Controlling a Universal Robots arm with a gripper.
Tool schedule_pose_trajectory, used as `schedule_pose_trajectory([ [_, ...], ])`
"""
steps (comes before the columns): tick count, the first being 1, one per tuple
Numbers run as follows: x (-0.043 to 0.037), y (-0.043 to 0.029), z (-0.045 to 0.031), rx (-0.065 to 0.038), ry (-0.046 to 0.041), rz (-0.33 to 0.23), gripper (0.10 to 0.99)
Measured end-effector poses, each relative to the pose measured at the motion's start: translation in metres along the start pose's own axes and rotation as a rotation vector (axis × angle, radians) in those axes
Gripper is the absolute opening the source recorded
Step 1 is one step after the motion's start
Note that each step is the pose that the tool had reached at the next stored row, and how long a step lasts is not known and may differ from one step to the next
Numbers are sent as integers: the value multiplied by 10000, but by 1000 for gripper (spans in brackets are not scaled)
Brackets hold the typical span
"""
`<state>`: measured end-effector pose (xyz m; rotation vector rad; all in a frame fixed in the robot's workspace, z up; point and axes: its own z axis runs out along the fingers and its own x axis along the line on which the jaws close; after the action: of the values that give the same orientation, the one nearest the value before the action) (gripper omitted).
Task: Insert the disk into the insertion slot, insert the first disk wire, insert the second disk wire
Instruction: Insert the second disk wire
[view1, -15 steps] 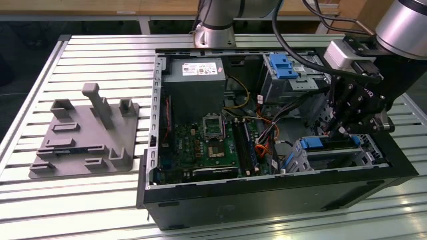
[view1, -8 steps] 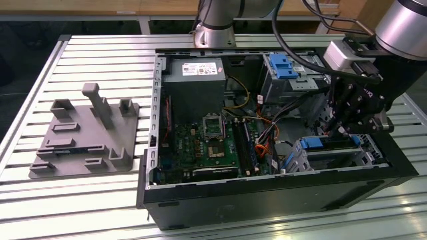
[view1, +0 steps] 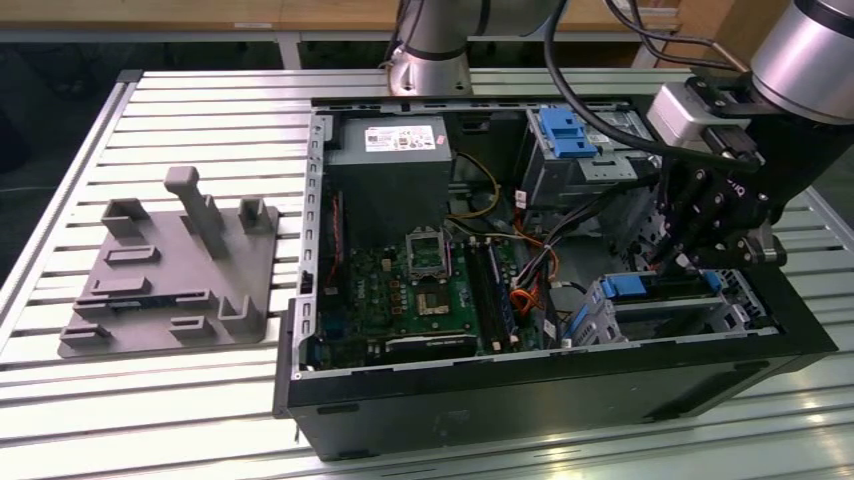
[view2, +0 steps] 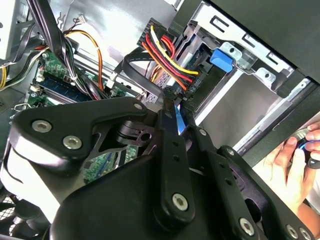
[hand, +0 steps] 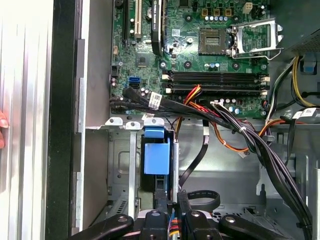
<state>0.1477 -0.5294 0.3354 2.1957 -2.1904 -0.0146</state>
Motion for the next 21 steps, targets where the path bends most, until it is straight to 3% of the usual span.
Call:
schedule_pose_trajectory([
  [8, 2, 4, 1, 6, 0, -24, 200],
  [15, 3, 9, 2, 37, 17, -464, 200],
  [21, 7, 15, 4, 80, 19, -524, 200],
])
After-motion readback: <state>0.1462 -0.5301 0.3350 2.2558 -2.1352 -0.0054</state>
